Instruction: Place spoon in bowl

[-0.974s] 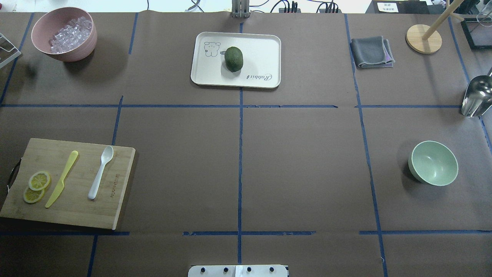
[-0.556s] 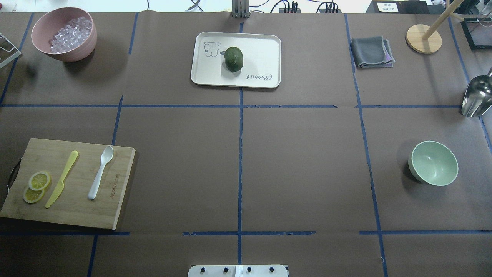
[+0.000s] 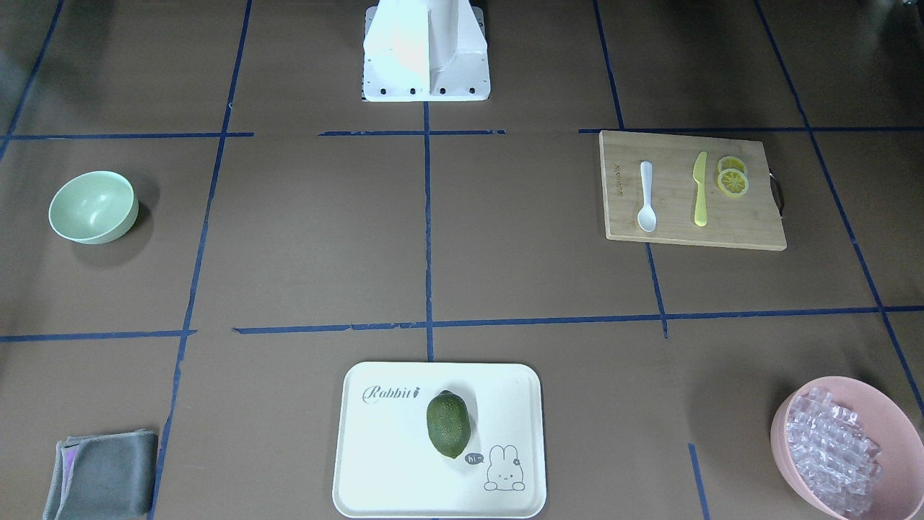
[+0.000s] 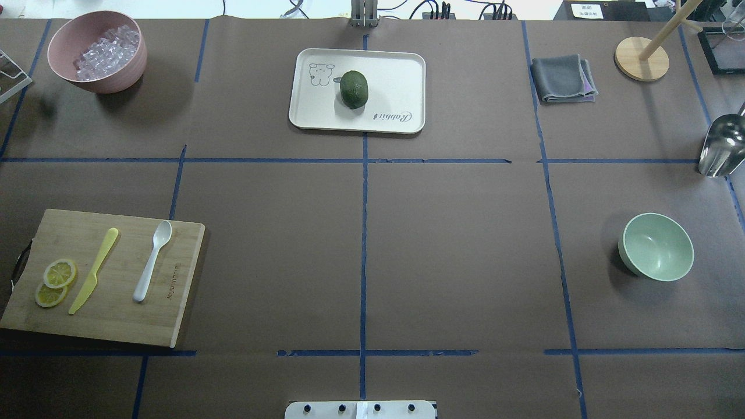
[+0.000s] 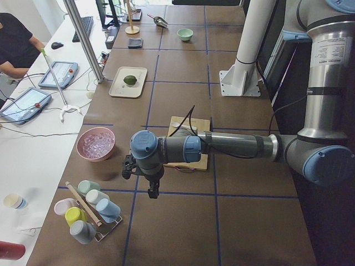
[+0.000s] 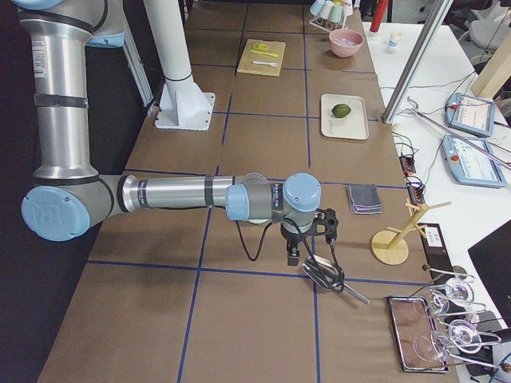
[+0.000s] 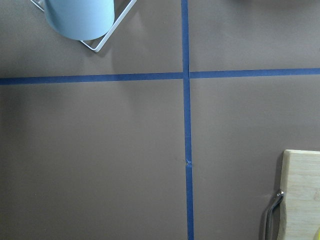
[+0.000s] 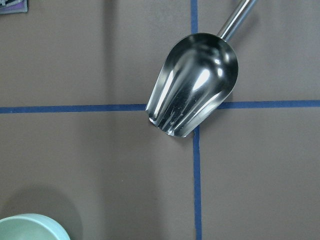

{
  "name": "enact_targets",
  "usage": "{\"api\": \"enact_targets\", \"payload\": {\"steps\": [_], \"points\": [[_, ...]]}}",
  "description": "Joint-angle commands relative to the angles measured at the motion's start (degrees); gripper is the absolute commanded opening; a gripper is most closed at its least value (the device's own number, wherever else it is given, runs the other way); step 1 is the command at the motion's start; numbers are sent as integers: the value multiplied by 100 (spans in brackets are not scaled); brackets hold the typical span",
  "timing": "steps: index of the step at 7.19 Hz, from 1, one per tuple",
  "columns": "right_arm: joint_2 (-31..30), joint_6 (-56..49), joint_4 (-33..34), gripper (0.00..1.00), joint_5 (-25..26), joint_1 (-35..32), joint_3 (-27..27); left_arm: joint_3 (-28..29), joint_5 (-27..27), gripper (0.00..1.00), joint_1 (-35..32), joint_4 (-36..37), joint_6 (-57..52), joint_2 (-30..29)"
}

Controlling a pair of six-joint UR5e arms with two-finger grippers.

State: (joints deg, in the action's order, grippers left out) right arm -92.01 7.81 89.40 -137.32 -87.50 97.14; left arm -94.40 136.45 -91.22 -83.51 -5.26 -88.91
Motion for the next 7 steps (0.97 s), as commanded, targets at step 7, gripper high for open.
{"api": "enact_targets", "payload": {"steps": [7], "points": [[-1407, 4693, -4175, 100, 1530, 3403, 325, -78, 4, 100, -1, 1, 34, -4]]}}
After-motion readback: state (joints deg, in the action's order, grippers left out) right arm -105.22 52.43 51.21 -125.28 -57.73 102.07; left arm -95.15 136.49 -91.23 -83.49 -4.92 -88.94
